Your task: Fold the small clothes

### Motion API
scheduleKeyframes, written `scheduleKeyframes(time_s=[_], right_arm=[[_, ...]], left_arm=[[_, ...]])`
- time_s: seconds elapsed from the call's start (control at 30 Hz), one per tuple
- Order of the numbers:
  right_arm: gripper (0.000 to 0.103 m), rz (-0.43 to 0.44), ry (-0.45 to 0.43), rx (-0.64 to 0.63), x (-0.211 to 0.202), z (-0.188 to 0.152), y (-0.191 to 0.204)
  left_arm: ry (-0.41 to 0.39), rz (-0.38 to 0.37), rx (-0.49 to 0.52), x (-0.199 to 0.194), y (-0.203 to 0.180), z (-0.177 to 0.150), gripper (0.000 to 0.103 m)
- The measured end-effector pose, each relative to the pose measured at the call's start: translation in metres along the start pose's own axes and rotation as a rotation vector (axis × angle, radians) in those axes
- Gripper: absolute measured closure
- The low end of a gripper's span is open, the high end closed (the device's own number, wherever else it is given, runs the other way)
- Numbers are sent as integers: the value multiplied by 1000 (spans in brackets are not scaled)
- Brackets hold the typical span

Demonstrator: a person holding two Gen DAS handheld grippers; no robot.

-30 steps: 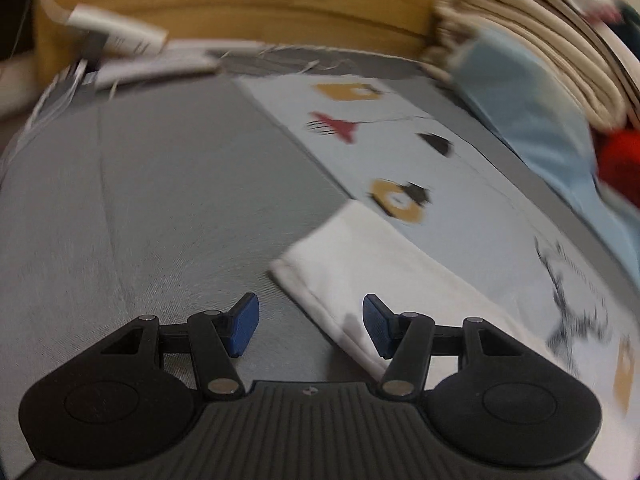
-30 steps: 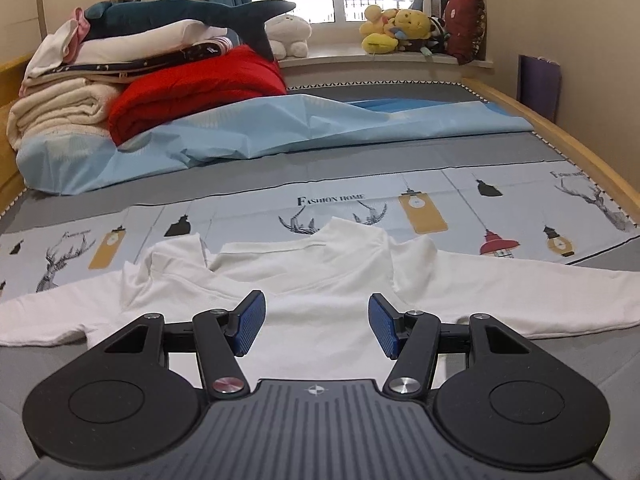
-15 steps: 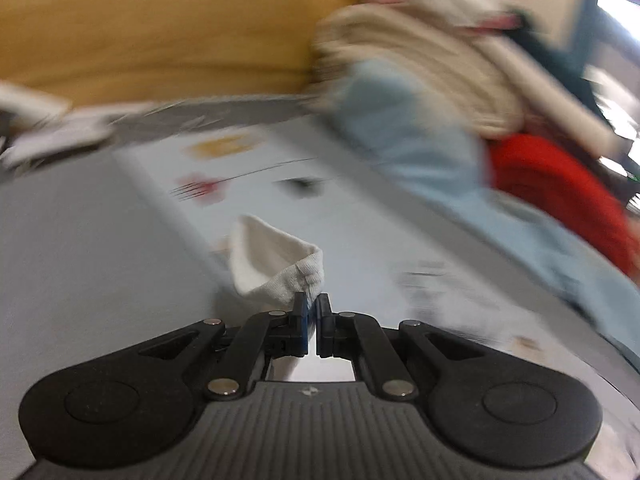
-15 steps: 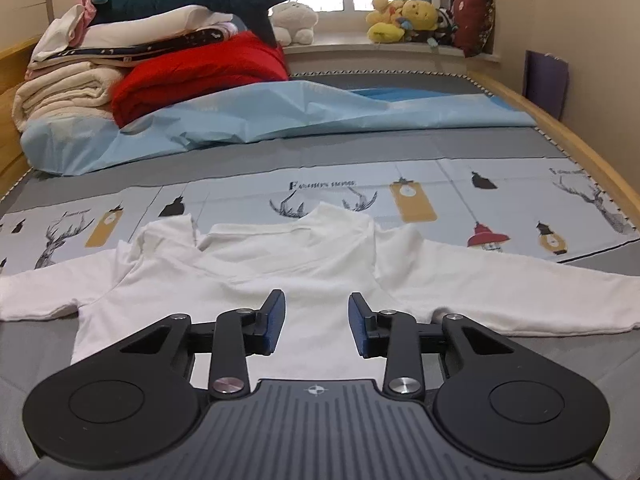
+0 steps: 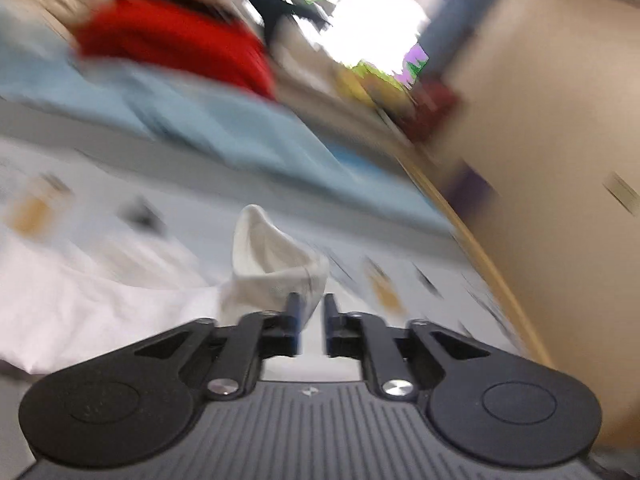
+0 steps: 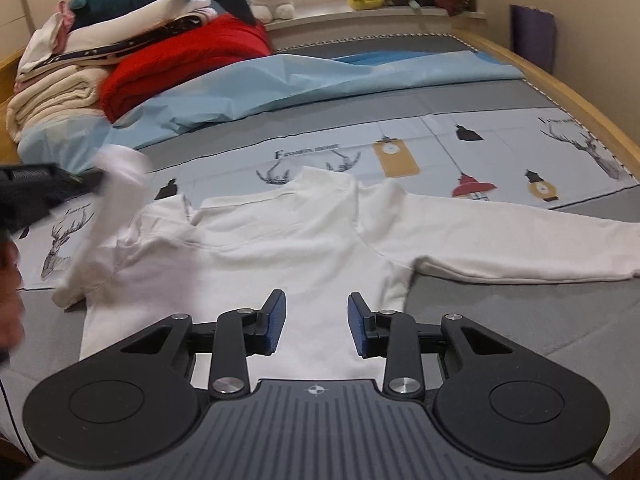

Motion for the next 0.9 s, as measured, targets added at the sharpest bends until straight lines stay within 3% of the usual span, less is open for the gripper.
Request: scheduleKeyframes(time_s=[0.1, 0.2, 0.33, 0.43, 0.47, 0.53, 0.67, 0.77, 0.9], right_arm=[[67, -13, 20, 50, 5, 2, -14], [69, 25, 9, 83, 12, -1, -17], [83, 52, 73, 97, 44, -13, -12], [83, 97, 83, 142, 65, -7, -1], [83, 112, 87, 163, 74, -6, 3], [82, 124, 106, 196, 93, -5, 9], [78, 158, 173, 252, 136, -8, 20], [68, 145, 219, 241, 162, -15, 28], [68, 134, 253, 221, 187, -22, 37]], left_arm=[[16, 1, 90, -4, -23, -1, 75], [53, 143, 116, -24, -1, 10, 75], [93, 342, 82, -62, 58, 16, 75], [67, 462, 54, -84, 106, 6, 75], [87, 496, 52, -86, 120, -3, 75], [239, 583, 13, -85, 150, -20, 76], [230, 620, -5, -92, 176, -17, 76], [273, 640, -7, -86, 189, -20, 76], [276, 637, -76, -93, 204, -23, 75]])
Point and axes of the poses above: each gripper's, at about its wrist camera, not at the fingertips, and x roughly the way its jaws point, y to its left, z to its top, the point moved 6 cm from there along x, roughly the way its jaws point, and after that the axes turned 10 degrees about x, right-handed, at the moved point
